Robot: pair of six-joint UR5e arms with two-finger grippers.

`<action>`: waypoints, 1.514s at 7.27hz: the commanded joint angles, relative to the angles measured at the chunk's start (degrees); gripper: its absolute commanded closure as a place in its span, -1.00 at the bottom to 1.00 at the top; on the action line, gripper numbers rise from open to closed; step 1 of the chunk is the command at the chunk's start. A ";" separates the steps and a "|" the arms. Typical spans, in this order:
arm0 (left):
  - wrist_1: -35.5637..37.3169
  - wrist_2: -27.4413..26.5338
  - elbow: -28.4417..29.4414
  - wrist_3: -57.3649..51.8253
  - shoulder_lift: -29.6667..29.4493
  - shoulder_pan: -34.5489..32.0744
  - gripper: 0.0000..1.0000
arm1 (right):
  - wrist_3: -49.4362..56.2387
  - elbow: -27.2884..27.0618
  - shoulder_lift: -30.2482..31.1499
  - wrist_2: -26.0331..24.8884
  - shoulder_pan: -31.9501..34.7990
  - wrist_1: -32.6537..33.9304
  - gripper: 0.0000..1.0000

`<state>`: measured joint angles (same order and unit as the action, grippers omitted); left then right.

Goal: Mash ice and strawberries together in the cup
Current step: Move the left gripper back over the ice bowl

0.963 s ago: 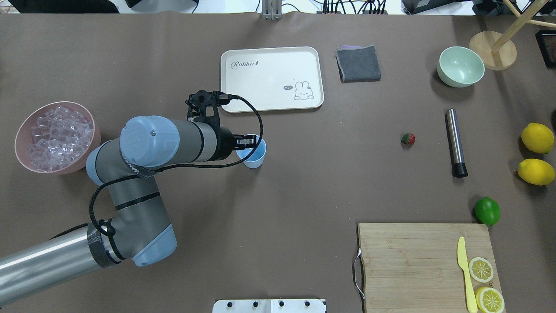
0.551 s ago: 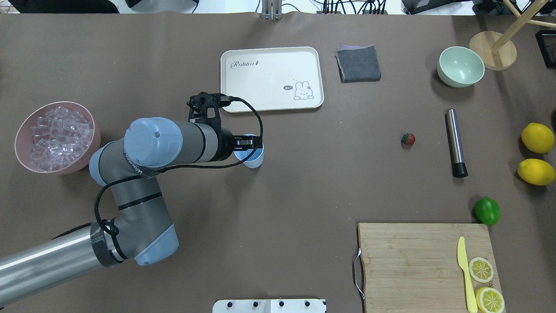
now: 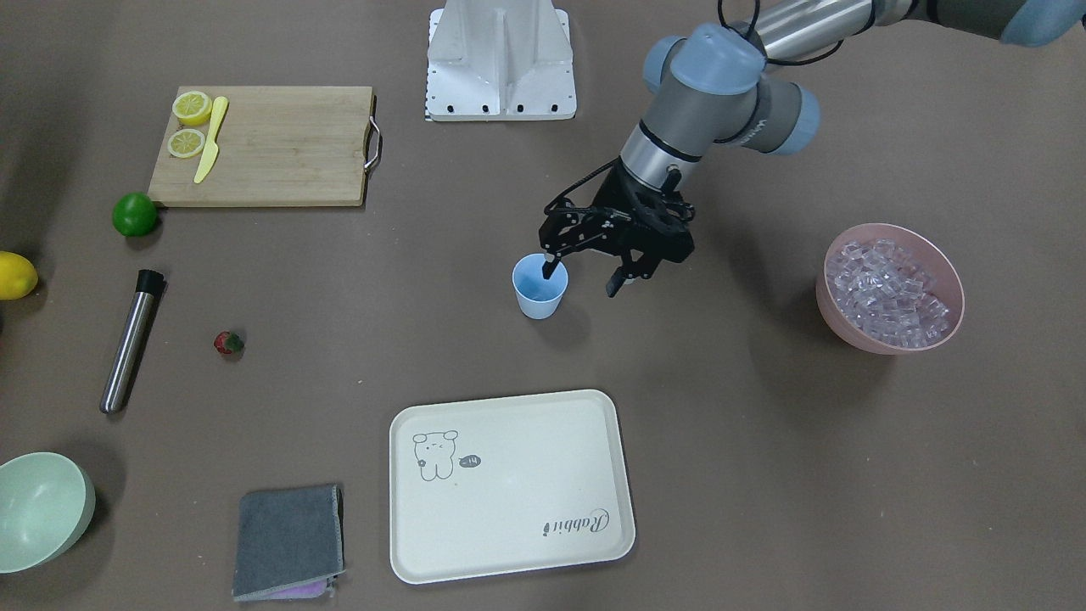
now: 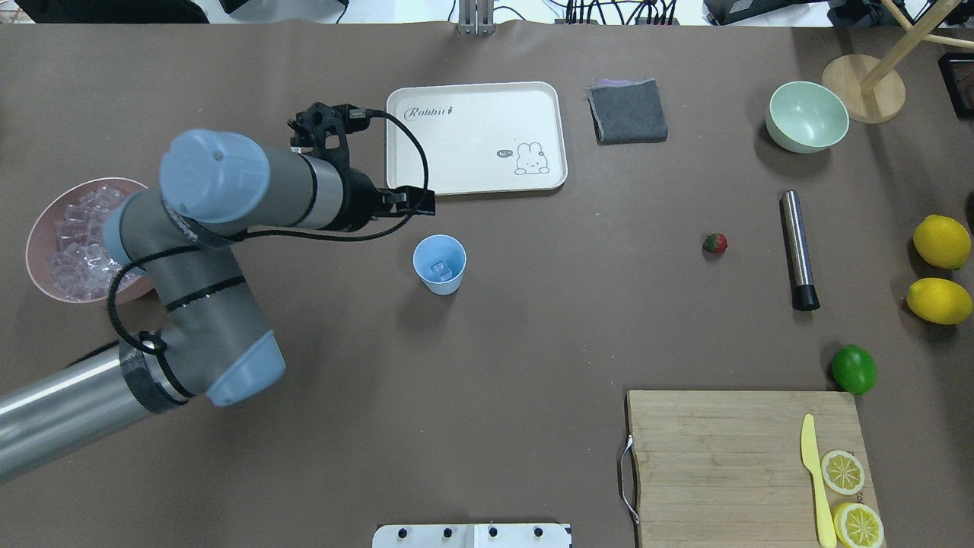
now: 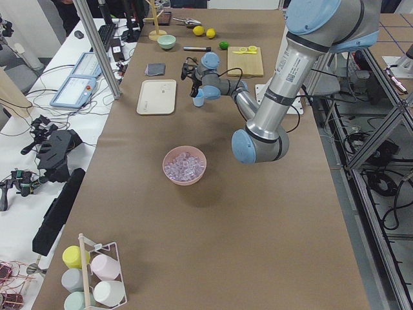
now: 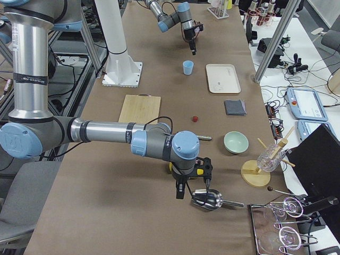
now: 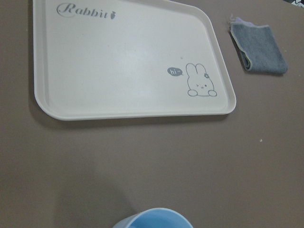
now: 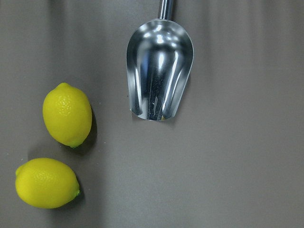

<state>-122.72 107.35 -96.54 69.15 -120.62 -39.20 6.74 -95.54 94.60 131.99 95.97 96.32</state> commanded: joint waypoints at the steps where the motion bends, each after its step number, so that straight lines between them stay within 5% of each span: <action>1: 10.16 10.65 -6.17 -13.26 5.89 -10.59 -0.93 | 0.03 0.00 -0.02 0.11 0.00 -0.17 -1.00; 3: 20.72 13.85 -12.68 -22.17 10.73 -17.20 -0.93 | 0.03 0.09 -0.11 0.02 0.00 -0.25 -1.00; 6: 20.94 13.33 -16.67 -39.56 26.71 -19.32 -0.93 | 0.03 0.09 -0.46 -0.07 0.00 -0.25 -1.00; 11: 6.70 10.95 -5.16 -37.69 30.00 -18.98 -0.93 | 0.03 0.00 -0.46 -0.07 0.00 -0.25 -1.00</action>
<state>-113.16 118.80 -103.74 30.68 -90.82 -58.35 6.77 -95.53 94.13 131.99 95.98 96.06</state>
